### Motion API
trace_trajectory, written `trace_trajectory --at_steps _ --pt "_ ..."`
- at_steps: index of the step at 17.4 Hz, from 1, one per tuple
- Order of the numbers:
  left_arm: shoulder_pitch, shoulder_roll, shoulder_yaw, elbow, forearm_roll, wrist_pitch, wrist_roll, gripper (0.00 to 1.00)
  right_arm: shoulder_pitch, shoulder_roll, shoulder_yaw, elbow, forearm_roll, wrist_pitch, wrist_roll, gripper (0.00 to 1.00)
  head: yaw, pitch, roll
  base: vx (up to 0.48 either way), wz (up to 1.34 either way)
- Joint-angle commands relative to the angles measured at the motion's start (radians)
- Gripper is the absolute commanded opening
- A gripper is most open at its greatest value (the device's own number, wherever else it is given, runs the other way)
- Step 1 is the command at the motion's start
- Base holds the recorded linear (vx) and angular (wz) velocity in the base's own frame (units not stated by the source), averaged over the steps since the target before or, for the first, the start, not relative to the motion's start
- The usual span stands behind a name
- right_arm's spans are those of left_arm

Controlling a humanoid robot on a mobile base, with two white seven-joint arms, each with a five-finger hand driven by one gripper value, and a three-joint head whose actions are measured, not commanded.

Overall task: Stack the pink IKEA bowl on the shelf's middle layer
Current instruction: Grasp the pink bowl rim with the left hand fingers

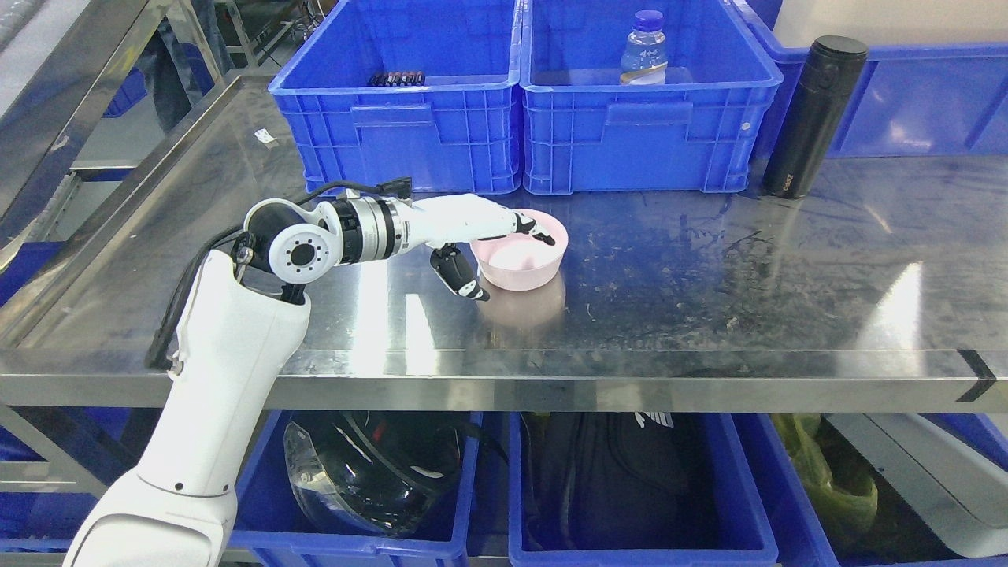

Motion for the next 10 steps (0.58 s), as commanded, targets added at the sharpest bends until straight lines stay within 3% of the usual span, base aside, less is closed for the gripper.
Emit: trace_trajectory --at_steps 1,10 --pt "-0.092 -0.046 -0.054 0.121 -0.042 0.001 -0.004 0.76 0.003 -0.017 0.0 -0.017 0.0 -0.001 -0.001 1.0 0.0 0.0 0.0 0.0 0.0" --pt "-0.08 -0.047 -0.143 0.194 -0.062 0.006 -0.027 0.75 0.003 -0.017 0.0 -0.017 0.0 -0.001 -0.001 1.0 0.0 0.0 0.0 0.0 0.0"
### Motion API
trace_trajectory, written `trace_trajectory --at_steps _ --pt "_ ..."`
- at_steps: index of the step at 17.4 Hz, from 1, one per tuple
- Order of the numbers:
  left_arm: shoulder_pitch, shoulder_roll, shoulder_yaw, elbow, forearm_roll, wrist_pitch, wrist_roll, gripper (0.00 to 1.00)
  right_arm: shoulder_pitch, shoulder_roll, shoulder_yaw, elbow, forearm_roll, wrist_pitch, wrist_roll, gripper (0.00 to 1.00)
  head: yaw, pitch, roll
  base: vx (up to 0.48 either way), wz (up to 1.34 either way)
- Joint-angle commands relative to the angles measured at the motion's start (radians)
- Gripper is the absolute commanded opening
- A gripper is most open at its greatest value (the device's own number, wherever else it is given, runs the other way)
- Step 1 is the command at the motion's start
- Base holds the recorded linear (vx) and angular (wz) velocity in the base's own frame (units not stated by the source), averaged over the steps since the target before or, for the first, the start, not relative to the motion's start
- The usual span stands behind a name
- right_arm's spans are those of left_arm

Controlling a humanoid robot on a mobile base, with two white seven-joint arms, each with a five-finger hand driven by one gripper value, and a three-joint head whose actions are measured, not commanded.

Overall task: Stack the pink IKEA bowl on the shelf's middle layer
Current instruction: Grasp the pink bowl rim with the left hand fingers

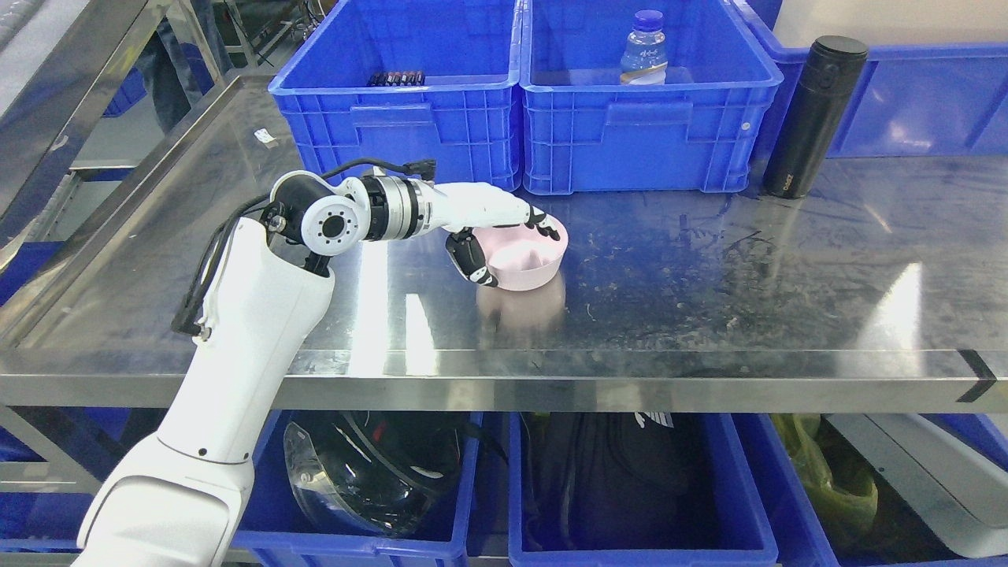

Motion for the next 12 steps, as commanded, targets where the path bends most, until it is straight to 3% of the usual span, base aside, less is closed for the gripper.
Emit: trace_trajectory --at_steps 1,3,5,10,11,12 --pt "-0.001 -0.016 -0.082 0.092 -0.02 -0.001 -0.002 0.75 0.005 -0.017 0.0 -0.017 0.0 -0.001 -0.001 1.0 0.0 0.0 0.0 0.0 0.0" --pt "-0.001 -0.017 -0.082 0.096 -0.034 0.0 -0.002 0.75 0.005 -0.017 0.0 -0.017 0.0 -0.001 -0.001 1.0 0.0 0.0 0.0 0.0 0.0" --pt "-0.001 -0.016 -0.079 0.104 -0.051 0.0 -0.005 0.69 0.005 -0.017 0.0 -0.017 0.0 -0.001 -0.001 1.0 0.0 0.0 0.0 0.0 0.0" --pt "0.001 -0.025 -0.021 0.115 -0.042 -0.024 -0.05 0.28 0.003 -0.017 0.0 -0.017 0.0 -0.001 -0.001 1.0 0.0 0.0 0.0 -0.001 0.01" --pt "0.002 -0.051 0.022 0.124 -0.039 -0.058 -0.05 0.11 0.003 -0.017 0.0 -0.017 0.0 -0.001 -0.001 1.0 0.0 0.0 0.0 0.0 0.0" --pt "0.007 -0.075 0.061 0.132 -0.04 -0.096 -0.05 0.02 0.003 -0.017 0.0 -0.017 0.0 -0.001 -0.001 1.0 0.0 0.0 0.0 0.0 0.0"
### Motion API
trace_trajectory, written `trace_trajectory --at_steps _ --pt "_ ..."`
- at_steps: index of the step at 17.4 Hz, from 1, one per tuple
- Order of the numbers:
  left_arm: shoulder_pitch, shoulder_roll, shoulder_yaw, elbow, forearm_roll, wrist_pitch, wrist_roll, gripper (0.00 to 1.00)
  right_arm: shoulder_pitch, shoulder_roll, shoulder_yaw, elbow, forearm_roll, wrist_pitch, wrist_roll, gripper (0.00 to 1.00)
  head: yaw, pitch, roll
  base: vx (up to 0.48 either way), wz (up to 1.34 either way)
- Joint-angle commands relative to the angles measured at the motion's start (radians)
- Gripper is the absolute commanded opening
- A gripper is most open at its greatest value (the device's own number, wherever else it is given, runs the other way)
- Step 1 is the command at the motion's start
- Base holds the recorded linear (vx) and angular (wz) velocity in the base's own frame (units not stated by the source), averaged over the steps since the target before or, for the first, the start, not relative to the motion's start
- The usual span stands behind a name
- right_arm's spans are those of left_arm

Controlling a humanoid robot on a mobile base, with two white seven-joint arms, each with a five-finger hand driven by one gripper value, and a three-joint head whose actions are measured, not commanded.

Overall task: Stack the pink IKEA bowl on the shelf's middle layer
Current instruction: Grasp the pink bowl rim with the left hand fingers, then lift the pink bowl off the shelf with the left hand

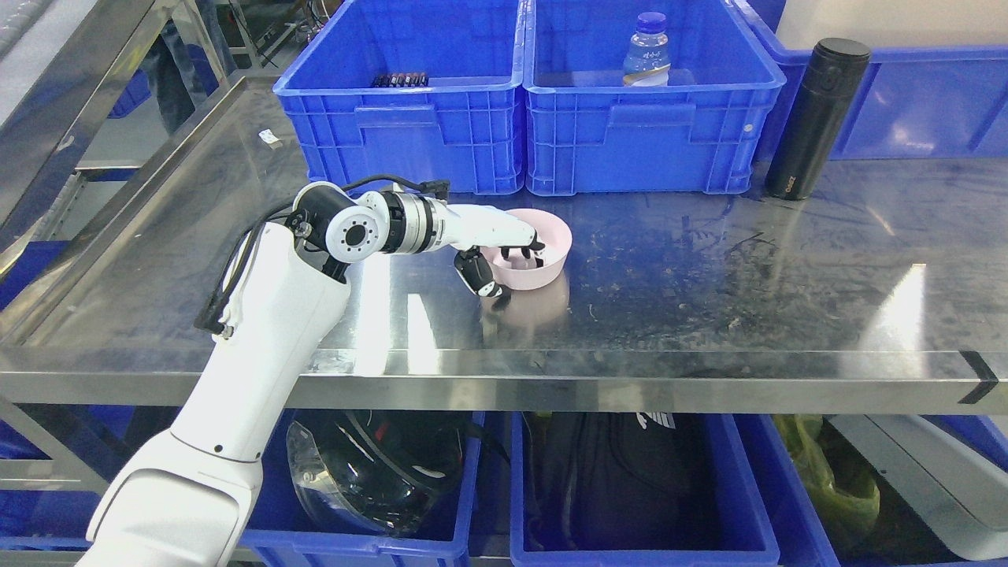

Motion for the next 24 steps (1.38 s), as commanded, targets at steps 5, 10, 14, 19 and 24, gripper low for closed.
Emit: trace_trajectory --at_steps 5,10,14,19,24 --pt "0.01 -0.205 0.289 0.053 0.005 -0.183 -0.024 0.0 0.005 -0.017 0.0 -0.017 0.0 -0.001 -0.001 1.0 0.0 0.0 0.0 0.001 0.01" --pt "0.008 -0.213 0.366 -0.054 0.005 -0.229 -0.024 0.0 0.005 -0.017 0.0 -0.017 0.0 -0.001 -0.001 1.0 0.0 0.0 0.0 0.002 -0.01" --pt "0.013 -0.213 0.408 -0.117 0.011 -0.275 -0.021 0.0 0.005 -0.017 0.0 -0.017 0.0 -0.001 -0.001 1.0 0.0 0.0 0.0 0.001 -0.01" --pt "0.014 -0.213 0.46 -0.153 0.123 -0.456 -0.016 0.01 0.005 -0.017 0.0 -0.017 0.0 -0.001 -0.001 1.0 0.0 0.0 0.0 0.0 0.0" --pt "0.016 -0.213 0.426 -0.189 0.123 -0.46 -0.014 0.01 0.005 -0.017 0.0 -0.017 0.0 -0.001 -0.001 1.0 0.0 0.0 0.0 0.0 0.0"
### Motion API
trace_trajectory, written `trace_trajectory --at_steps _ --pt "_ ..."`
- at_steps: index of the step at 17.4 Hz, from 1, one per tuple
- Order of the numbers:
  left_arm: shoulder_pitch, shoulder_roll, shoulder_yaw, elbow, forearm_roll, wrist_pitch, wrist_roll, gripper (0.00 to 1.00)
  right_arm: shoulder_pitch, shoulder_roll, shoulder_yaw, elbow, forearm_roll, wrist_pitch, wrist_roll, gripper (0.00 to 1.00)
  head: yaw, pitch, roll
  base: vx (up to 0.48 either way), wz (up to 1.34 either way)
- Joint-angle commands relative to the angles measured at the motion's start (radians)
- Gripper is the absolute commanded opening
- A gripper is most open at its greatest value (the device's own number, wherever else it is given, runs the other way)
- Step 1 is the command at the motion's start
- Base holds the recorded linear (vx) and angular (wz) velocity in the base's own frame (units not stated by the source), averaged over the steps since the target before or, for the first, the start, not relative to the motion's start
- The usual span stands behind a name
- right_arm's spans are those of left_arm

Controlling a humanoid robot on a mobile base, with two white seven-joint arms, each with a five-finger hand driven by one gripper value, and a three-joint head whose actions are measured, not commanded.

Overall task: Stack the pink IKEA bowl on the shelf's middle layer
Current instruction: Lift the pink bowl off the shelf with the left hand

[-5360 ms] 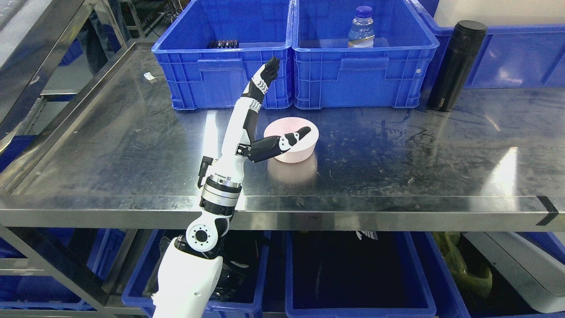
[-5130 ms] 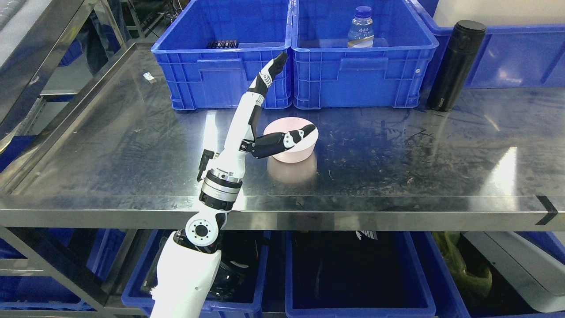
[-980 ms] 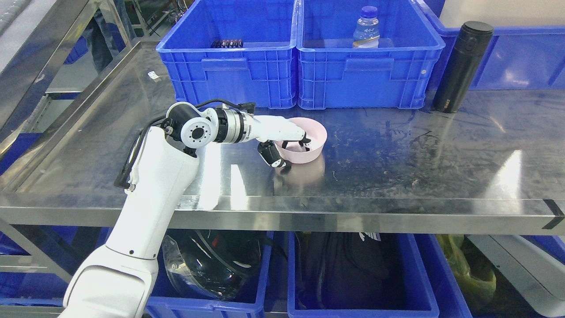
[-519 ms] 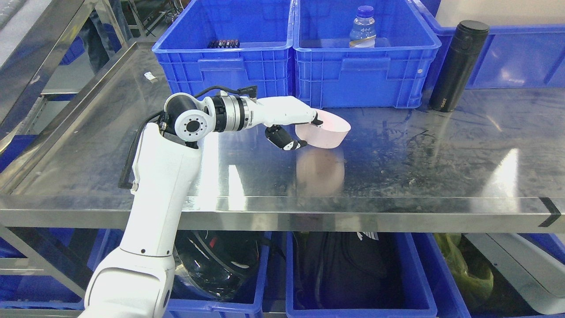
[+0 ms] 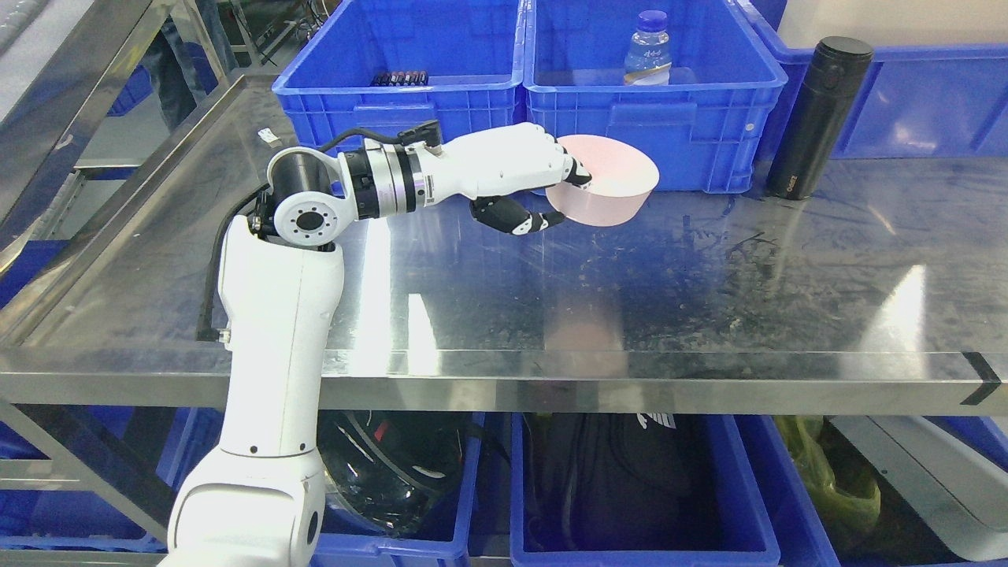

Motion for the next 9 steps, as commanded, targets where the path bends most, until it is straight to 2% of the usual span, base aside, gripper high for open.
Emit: trace_trajectory --at_steps 1,5,9 --pt "0.003 -0.008 0.04 -0.088 0.024 -0.011 0.002 0.01 0.004 -0.017 0.0 -0.017 0.0 -0.001 -0.001 1.0 0.0 0.0 0.0 0.0 0.0" --pt "0.023 -0.008 -0.041 -0.092 0.024 -0.01 0.042 0.01 0.003 -0.017 0.0 -0.017 0.0 -0.001 -0.001 1.0 0.0 0.0 0.0 0.001 0.01" --pt "0.087 -0.008 -0.052 -0.092 0.024 -0.008 0.074 0.01 0.004 -0.017 0.0 -0.017 0.0 -0.001 -0.001 1.0 0.0 0.0 0.0 -0.006 0.05"
